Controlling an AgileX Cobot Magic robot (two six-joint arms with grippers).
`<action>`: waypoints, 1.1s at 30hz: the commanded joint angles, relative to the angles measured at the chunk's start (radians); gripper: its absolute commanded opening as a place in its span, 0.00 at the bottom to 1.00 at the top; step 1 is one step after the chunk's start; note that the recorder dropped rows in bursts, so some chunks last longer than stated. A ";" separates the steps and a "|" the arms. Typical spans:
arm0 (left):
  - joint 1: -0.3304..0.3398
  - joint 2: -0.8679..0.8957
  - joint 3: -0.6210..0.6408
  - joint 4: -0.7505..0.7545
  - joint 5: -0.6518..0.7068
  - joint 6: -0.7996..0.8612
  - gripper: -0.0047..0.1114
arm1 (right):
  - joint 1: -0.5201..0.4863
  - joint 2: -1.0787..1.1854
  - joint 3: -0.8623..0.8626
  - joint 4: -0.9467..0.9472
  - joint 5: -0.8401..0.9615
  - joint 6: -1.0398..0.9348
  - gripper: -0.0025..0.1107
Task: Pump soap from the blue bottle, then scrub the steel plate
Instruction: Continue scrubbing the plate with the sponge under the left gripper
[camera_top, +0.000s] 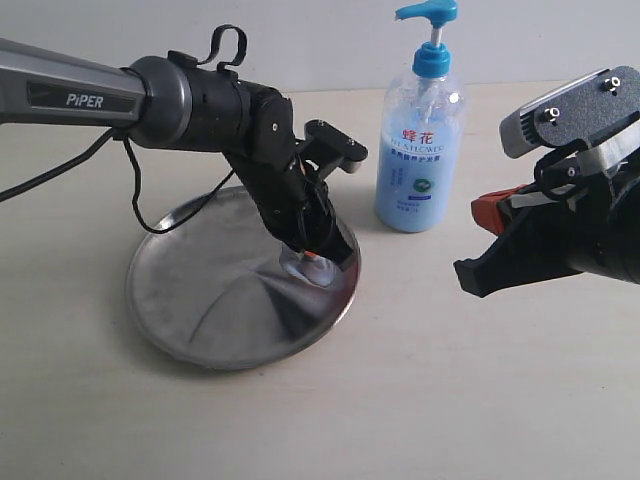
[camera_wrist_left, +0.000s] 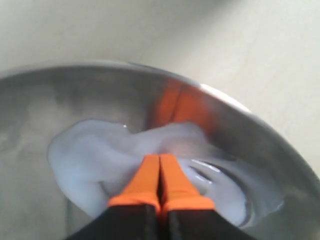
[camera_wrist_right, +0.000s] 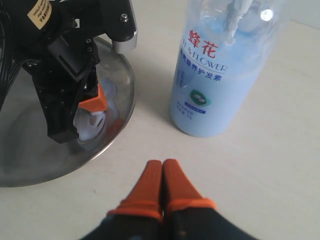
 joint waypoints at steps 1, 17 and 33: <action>-0.005 0.040 0.024 -0.119 0.130 0.088 0.04 | 0.000 -0.007 0.003 -0.006 0.010 -0.009 0.02; -0.005 0.038 0.024 0.123 0.120 -0.030 0.04 | 0.000 -0.007 0.003 -0.006 0.010 -0.009 0.02; -0.005 0.030 0.024 0.181 -0.060 -0.134 0.04 | 0.000 -0.007 0.003 -0.006 0.010 -0.009 0.02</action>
